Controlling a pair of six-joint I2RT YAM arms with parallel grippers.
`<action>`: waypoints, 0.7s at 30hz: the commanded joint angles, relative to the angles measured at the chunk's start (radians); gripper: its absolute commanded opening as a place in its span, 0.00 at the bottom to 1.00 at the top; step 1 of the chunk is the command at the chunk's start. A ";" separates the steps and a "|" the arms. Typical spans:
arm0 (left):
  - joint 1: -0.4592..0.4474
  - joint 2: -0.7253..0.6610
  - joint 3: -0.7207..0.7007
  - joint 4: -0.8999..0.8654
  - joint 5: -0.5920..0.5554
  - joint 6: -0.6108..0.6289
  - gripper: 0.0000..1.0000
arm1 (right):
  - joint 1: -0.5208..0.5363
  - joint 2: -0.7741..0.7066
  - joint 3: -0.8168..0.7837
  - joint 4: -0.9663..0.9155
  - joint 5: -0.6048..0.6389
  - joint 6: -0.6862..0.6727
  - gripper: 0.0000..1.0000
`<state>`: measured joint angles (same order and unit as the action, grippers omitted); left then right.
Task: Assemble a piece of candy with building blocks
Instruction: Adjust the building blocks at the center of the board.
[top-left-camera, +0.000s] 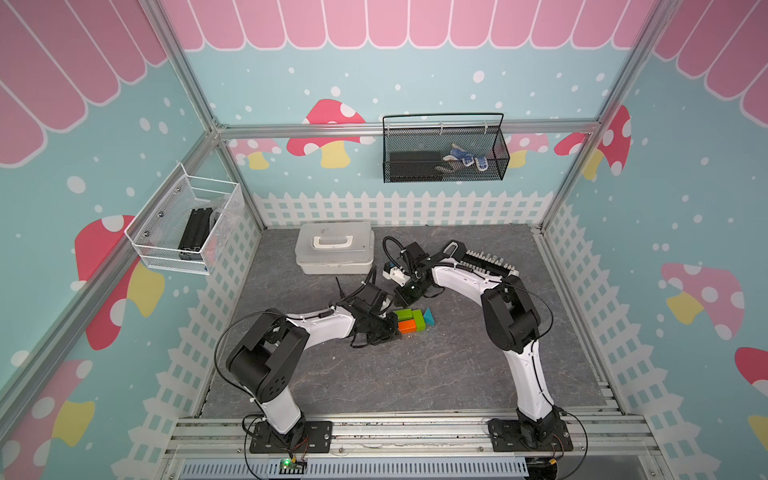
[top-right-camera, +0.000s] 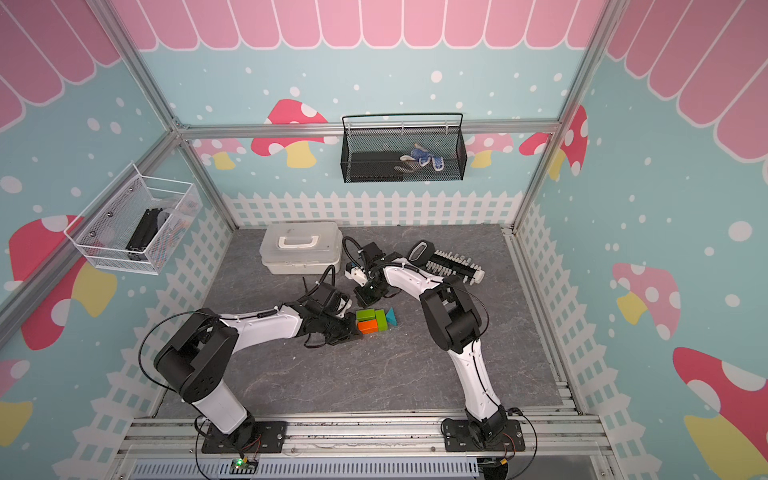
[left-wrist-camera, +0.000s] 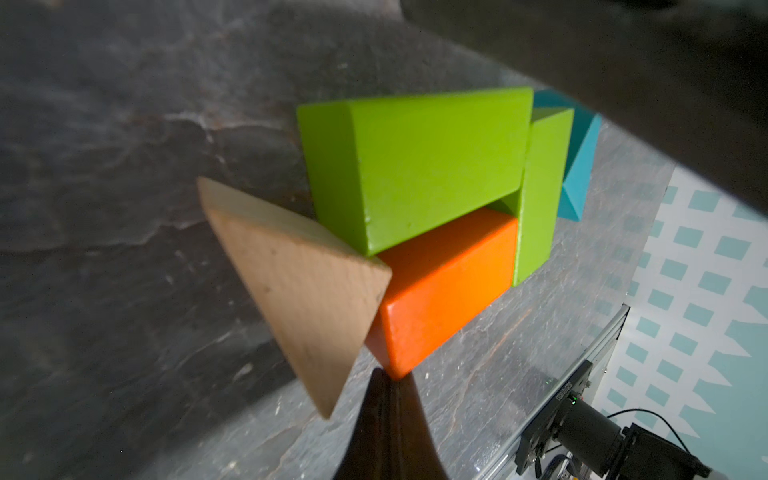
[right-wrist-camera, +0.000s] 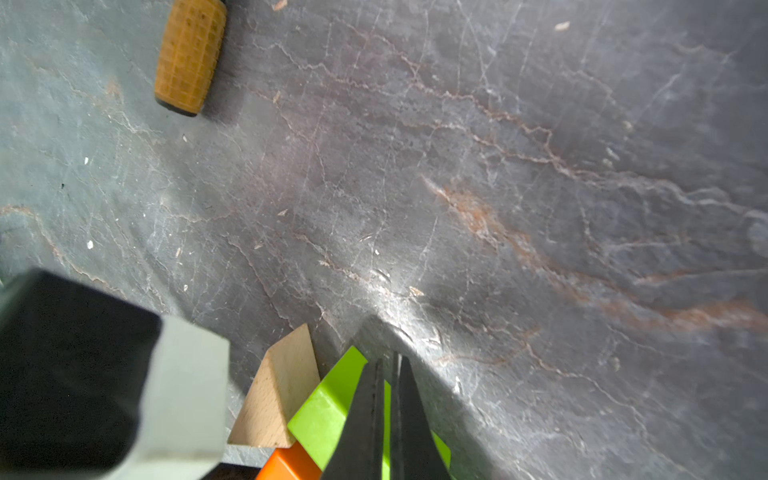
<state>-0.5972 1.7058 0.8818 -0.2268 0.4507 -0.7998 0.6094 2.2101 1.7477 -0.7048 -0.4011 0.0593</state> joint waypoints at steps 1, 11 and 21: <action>-0.005 0.018 0.025 0.031 -0.032 -0.017 0.00 | 0.006 0.021 -0.011 -0.026 -0.027 -0.038 0.07; -0.004 0.050 0.044 0.030 -0.031 -0.016 0.00 | 0.009 0.023 -0.025 -0.038 -0.039 -0.053 0.07; -0.004 0.048 0.028 0.031 -0.024 -0.016 0.00 | 0.012 0.023 -0.028 -0.046 -0.038 -0.057 0.07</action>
<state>-0.5972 1.7470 0.9039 -0.2108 0.4377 -0.8082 0.6106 2.2105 1.7309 -0.7189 -0.4202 0.0364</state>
